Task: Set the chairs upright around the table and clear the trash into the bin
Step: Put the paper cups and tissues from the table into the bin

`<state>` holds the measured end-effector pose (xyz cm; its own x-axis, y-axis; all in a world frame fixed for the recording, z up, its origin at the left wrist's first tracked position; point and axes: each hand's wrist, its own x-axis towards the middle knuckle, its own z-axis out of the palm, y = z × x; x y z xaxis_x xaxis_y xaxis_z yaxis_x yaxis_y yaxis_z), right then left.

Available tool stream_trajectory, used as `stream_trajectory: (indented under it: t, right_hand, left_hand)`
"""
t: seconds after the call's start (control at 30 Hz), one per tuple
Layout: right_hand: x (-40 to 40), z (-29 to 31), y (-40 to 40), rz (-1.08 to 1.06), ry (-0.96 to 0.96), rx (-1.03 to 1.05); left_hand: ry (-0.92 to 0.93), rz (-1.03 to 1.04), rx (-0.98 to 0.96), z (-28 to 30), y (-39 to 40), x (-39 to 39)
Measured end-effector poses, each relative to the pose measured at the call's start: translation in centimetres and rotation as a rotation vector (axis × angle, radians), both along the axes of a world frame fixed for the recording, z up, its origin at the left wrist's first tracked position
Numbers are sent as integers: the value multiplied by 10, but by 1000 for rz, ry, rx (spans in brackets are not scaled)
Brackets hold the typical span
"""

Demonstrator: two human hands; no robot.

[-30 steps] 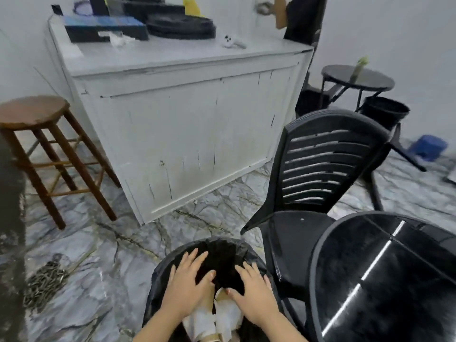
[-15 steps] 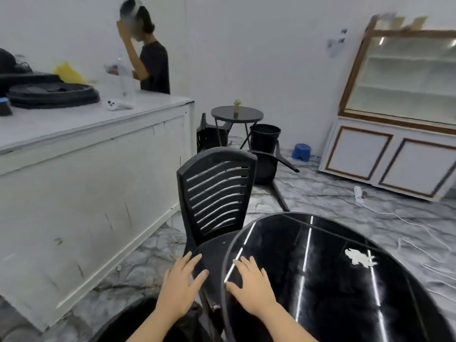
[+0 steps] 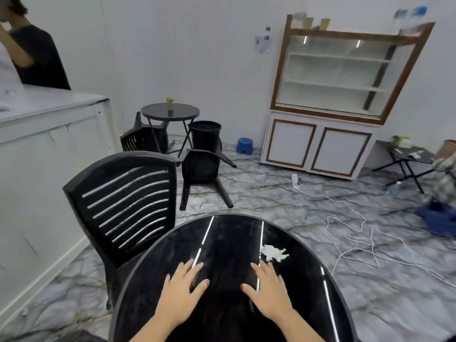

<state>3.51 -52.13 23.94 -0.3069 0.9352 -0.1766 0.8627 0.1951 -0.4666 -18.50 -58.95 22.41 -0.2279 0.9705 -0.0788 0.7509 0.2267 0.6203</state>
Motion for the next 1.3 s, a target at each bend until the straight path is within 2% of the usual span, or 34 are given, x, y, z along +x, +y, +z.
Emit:
stream_trajectory:
  t: [0.23,0.43,0.7,1.0,1.3]
  right_hand:
    - [36,-14,32,-85,13,-9]
    - [37,-27,54,-195,86,19]
    - [34,-41,90,-274,101,31]
    - [20,-59,124,-274,103,47]
    - [-3,-79,126,-256,24,79]
  left_hand:
    - [6,-96,-64,-6,43,34]
    - [51,-156,-82,-34,74,31]
    - [292,-115,-20,-70,87,24]
    - [392,-98,-1,-82,89,27]
    - [419,-96,-7,-81,91,27]
